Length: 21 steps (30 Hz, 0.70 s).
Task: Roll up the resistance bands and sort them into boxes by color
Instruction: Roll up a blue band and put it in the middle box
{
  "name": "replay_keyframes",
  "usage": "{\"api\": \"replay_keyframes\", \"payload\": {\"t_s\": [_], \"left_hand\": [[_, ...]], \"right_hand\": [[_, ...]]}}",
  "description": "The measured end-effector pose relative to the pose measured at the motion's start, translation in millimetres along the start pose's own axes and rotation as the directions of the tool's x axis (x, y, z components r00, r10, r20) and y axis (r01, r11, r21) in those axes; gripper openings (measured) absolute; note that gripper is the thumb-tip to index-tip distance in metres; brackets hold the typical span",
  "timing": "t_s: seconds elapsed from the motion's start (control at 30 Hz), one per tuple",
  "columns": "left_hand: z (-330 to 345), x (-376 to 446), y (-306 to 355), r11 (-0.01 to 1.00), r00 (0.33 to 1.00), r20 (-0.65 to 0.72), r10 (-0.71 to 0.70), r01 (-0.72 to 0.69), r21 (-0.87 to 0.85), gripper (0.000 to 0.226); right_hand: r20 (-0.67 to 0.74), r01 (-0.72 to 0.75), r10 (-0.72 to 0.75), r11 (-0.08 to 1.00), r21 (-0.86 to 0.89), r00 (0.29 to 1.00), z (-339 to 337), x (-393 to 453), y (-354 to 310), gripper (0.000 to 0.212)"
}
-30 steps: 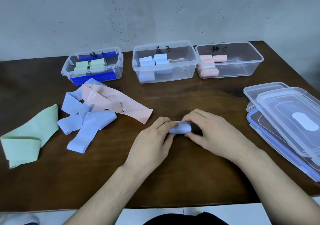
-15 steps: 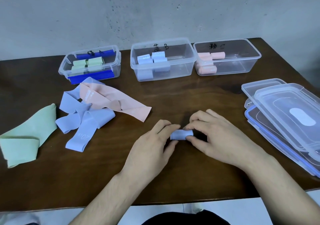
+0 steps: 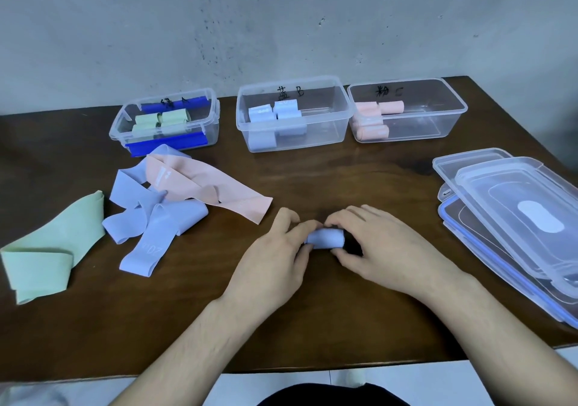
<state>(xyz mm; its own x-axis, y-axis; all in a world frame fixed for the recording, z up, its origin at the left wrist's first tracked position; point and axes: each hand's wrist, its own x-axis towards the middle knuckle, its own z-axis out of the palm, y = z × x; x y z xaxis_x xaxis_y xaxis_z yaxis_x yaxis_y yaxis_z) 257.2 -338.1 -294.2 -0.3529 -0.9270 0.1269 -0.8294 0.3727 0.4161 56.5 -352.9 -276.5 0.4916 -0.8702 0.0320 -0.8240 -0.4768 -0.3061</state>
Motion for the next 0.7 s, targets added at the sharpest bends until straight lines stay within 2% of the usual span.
{"api": "replay_keyframes", "payload": {"t_s": [0.17, 0.23, 0.3, 0.33, 0.4, 0.5, 0.6, 0.7], "left_hand": [[-0.7, 5.4, -1.3, 1.000, 1.000, 0.029, 0.009, -0.009, 0.000, 0.040], [-1.1, 6.3, -1.3, 0.994, 0.999, 0.021, -0.050, 0.052, -0.099, 0.041], [-1.9, 7.7, 1.2, 0.938, 0.986, 0.026, -0.164, 0.164, -0.305, 0.036], [-3.4, 9.2, 3.8, 0.864, 0.970, 0.040, -0.240, 0.232, -0.447, 0.029], [-7.9, 12.9, 10.8, 0.640, 0.922, 0.120, -0.367, 0.344, -0.687, 0.019], [-11.3, 16.1, 19.2, 0.379, 0.890, 0.249, -0.382, 0.397, -0.836, 0.016], [-11.7, 19.6, 22.9, 0.198, 0.886, 0.303, -0.352, 0.387, -0.901, 0.023], [-14.0, 25.5, 22.6, 0.142, 0.887, 0.287, -0.361, 0.357, -0.923, 0.026]], "right_hand": [[0.003, -0.030, 0.030, 1.000, 0.000, 1.000, -3.4, 5.0, -0.4, 0.027], [-0.009, -0.059, 0.059, 0.998, -0.002, 0.998, -6.4, 7.0, -1.5, 0.024], [-0.034, -0.098, 0.099, 0.995, 0.006, 0.995, -9.3, 9.8, -2.4, 0.025], [-0.049, -0.123, 0.124, 0.992, 0.024, 0.991, -10.6, 10.9, -2.8, 0.028], [-0.092, -0.167, 0.174, 0.983, 0.073, 0.980, -13.2, 12.5, -3.0, 0.036], [-0.178, -0.159, 0.177, 0.981, 0.110, 0.968, -15.3, 14.3, -5.2, 0.049], [-0.203, -0.087, 0.120, 0.982, 0.165, 0.972, -16.0, 17.8, -10.8, 0.051], [-0.210, -0.070, 0.130, 0.961, 0.269, 0.969, -14.4, 23.2, -11.4, 0.047]]}}
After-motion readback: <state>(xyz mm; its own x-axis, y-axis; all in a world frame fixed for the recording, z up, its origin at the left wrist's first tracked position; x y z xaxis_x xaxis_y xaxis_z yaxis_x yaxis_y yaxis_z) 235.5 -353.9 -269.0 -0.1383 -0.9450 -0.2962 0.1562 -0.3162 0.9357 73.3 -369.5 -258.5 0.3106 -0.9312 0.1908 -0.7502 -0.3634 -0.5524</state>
